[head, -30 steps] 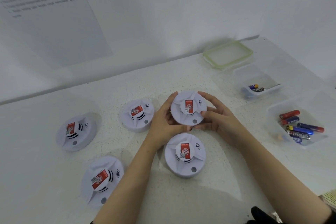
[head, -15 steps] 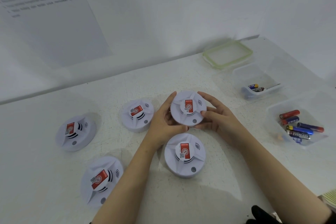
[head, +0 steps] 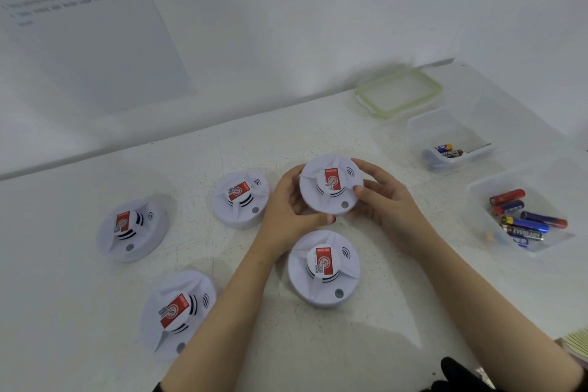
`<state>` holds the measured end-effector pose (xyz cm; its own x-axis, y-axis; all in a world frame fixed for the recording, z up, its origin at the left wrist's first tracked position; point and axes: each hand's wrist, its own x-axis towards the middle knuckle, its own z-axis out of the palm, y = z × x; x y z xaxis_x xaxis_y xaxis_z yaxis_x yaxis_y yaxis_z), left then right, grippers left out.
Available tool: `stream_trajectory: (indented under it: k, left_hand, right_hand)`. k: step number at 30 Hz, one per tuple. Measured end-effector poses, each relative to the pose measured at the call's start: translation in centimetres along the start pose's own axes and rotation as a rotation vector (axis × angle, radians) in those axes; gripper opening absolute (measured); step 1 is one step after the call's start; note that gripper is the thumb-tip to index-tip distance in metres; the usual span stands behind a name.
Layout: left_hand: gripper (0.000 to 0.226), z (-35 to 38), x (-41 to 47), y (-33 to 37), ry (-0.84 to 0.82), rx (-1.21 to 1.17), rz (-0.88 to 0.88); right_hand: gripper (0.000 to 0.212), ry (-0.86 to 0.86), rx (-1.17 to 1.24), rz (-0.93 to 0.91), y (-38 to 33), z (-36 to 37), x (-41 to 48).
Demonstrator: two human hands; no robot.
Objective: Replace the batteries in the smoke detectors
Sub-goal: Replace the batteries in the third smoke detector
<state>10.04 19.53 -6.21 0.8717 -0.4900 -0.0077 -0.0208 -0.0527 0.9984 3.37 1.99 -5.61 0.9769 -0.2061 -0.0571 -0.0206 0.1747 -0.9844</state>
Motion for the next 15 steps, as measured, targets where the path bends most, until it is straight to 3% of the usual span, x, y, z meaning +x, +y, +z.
stream_trajectory:
  k: [10,15]
  left_hand:
    - [0.08,1.1,2.4,0.7,0.016,0.313,0.051]
    - [0.088,1.6,3.9,0.9,-0.038,0.589,-0.009]
  right_hand:
    - [0.041,0.046,-0.673,-0.203,-0.9,-1.9,1.8]
    - [0.049,0.13,-0.934,-0.091,0.4,-3.2,3.1]
